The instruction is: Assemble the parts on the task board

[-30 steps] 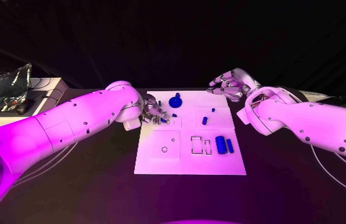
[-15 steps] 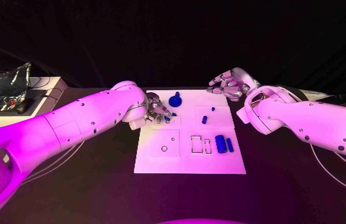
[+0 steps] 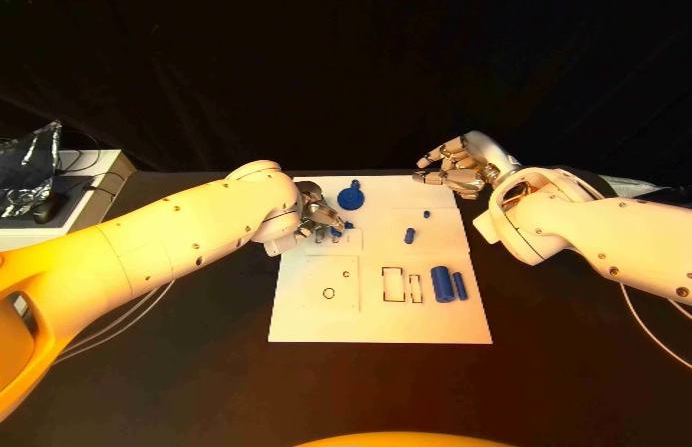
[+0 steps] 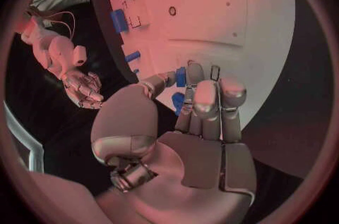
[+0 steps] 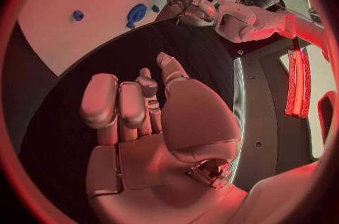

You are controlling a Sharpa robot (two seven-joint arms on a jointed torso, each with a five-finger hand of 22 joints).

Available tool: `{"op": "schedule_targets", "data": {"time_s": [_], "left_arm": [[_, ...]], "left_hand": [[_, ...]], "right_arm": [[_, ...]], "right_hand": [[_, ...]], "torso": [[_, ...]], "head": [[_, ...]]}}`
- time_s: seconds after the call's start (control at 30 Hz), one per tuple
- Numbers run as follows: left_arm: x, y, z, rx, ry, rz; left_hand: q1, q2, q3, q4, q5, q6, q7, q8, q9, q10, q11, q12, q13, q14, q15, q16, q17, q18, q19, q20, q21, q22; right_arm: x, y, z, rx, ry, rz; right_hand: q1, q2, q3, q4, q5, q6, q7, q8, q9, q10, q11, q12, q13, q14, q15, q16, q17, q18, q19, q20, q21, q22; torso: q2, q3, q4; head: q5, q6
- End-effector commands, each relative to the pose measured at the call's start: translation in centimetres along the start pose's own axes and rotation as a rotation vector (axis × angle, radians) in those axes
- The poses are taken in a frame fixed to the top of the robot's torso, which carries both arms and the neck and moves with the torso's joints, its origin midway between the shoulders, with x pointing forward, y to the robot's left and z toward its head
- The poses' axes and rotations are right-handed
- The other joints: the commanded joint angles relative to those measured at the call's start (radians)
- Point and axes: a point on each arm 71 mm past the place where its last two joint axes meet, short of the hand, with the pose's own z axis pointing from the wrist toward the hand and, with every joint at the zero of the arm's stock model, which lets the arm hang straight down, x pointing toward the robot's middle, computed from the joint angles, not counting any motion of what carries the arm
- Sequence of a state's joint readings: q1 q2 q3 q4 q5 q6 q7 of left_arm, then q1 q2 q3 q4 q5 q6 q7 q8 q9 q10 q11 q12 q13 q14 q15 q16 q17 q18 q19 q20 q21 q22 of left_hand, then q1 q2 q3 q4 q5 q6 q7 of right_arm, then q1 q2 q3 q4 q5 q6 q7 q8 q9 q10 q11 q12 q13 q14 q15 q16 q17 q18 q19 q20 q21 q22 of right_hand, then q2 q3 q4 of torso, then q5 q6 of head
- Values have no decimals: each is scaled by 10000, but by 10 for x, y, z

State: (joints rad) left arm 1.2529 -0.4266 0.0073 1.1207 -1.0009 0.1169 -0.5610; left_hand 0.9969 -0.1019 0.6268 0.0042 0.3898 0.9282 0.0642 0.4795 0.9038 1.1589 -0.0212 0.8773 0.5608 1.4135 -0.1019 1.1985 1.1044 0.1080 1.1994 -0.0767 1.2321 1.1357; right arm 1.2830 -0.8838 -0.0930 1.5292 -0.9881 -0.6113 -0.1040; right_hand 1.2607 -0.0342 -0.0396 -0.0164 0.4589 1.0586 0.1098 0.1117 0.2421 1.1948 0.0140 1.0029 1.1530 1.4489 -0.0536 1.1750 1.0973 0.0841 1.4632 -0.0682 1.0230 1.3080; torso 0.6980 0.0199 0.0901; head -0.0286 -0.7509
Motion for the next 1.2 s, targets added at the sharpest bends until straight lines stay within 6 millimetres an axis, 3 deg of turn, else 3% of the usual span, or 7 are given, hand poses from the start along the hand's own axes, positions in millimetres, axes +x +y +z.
{"op": "schedule_targets", "data": {"time_s": [0.03,0.17,0.53,1.2], "left_arm": [[1,-1,0,-83,-133,353],[1,0,0,-129,-119,424],[4,1,-1,-188,-47,580],[12,5,3,-269,32,801]], "left_hand": [[66,67,1058,-1086,69,488,-492,83,381,451,-386,61,-26,71,-6,-21,23,-128,47,-49,-43,19],[66,48,1064,-1048,68,494,-520,196,428,325,-395,168,165,72,-18,-66,12,-150,62,-78,-64,45],[77,45,1072,-1048,66,486,-517,211,420,329,-394,148,193,76,-17,-75,16,-149,64,-75,-78,54],[91,47,1078,-1026,47,466,-513,251,378,329,-389,90,310,87,-15,-85,46,-152,96,-69,-94,140]], "right_arm": [[2,1,0,-92,197,-78],[2,1,0,-80,246,-83],[2,1,0,-65,304,-92],[4,1,1,-74,400,-96]], "right_hand": [[-75,-20,4,61,-2,25,49,-23,-7,-53,-7,-66,-7,27,-35,-36,-8,78,477,-24,-68,1363],[-75,-20,4,61,-2,25,49,-23,-7,-53,-7,-66,-7,27,-35,-36,-8,78,477,-24,-68,1363],[-69,-26,0,74,1,34,45,-32,-8,-49,-9,-67,-6,27,-34,-46,-17,79,474,-24,-83,1361],[-84,-36,-11,85,-3,34,47,-37,-11,-52,-7,-71,-8,26,-34,-48,-18,80,474,-24,-95,1358]], "torso": [[-9,0,-1],[-11,10,0],[-4,-5,-1],[3,0,-2]], "head": [[-5,-28],[9,-35],[57,-114],[58,-143]]}}
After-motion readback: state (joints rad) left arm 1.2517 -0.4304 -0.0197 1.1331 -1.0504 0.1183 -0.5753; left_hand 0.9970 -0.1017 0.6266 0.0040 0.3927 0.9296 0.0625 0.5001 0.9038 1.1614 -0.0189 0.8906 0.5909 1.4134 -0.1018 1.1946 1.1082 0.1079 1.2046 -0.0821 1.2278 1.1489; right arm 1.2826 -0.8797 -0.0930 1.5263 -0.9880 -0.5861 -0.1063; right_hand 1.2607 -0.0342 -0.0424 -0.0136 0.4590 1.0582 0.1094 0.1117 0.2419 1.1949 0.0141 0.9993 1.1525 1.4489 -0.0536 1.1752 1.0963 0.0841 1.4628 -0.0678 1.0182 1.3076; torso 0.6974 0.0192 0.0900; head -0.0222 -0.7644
